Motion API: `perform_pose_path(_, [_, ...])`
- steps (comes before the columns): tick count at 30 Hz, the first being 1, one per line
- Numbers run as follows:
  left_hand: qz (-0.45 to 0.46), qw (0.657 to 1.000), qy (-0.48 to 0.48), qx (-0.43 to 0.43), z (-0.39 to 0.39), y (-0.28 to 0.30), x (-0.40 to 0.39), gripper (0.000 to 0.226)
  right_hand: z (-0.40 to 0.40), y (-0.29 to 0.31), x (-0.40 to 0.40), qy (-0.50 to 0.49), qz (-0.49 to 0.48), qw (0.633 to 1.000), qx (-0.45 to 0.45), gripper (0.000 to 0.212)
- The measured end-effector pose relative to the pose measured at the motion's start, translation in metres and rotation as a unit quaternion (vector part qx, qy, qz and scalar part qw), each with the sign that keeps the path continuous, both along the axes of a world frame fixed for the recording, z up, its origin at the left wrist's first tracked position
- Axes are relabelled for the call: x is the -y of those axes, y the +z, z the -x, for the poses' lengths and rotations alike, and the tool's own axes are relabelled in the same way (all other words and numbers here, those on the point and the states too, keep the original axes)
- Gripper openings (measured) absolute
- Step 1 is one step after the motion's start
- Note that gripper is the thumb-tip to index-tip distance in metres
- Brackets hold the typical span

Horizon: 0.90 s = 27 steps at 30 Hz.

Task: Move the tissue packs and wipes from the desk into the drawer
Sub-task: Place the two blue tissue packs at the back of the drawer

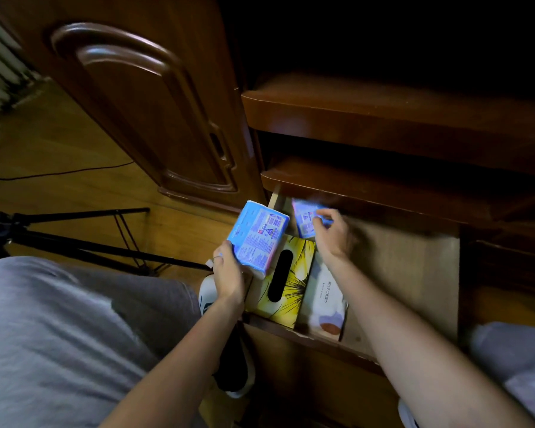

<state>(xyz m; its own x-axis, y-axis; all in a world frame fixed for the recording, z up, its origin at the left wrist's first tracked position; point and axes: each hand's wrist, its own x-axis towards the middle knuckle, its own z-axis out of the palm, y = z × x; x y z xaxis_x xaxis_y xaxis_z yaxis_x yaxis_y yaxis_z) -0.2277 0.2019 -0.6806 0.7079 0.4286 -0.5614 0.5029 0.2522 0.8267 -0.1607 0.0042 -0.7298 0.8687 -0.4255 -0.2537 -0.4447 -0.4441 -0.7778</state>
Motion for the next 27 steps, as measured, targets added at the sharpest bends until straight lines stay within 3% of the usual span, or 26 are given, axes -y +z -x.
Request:
perform_pose_path(3, [-0.007, 1.000, -0.009, 0.007, 0.001, -0.005, -0.002, 0.023, -0.008, -0.006, 0.012, 0.005, 0.068, 0.995, -0.067, 0.046])
perform_pose_path(6, [-0.009, 1.000, -0.012, 0.006, 0.001, -0.010, -0.005, 0.024, -0.007, -0.016, 0.018, 0.006, -0.098, 0.989, -0.110, 0.071])
perform_pose_path(9, [0.000, 1.000, -0.007, 0.005, -0.002, -0.011, -0.005, 0.022, -0.005, -0.026, 0.006, 0.024, -0.166, 0.979, -0.118, 0.055])
perform_pose_path(11, [0.003, 1.000, -0.005, 0.004, -0.004, -0.013, -0.004, 0.021, -0.007, -0.028, -0.001, 0.042, -0.171, 0.975, -0.139, 0.035])
perform_pose_path(14, [-0.026, 1.000, 0.005, 0.005, -0.004, -0.016, -0.004, 0.024, -0.008, -0.028, 0.005, 0.049, -0.164, 0.973, -0.157, 0.025])
perform_pose_path(21, [-0.030, 0.999, 0.020, 0.001, -0.001, -0.012, 0.003, 0.035, 0.004, -0.021, 0.007, 0.035, -0.184, 0.975, -0.120, 0.039])
perform_pose_path(25, [-0.017, 1.000, 0.015, 0.008, 0.007, 0.001, 0.021, 0.028, 0.020, 0.006, 0.013, -0.011, -0.107, 0.994, -0.034, 0.037])
perform_pose_path(27, [0.008, 1.000, -0.024, 0.016, 0.009, 0.010, 0.035, 0.023, 0.031, 0.021, 0.017, -0.009, -0.206, 0.979, -0.002, 0.051])
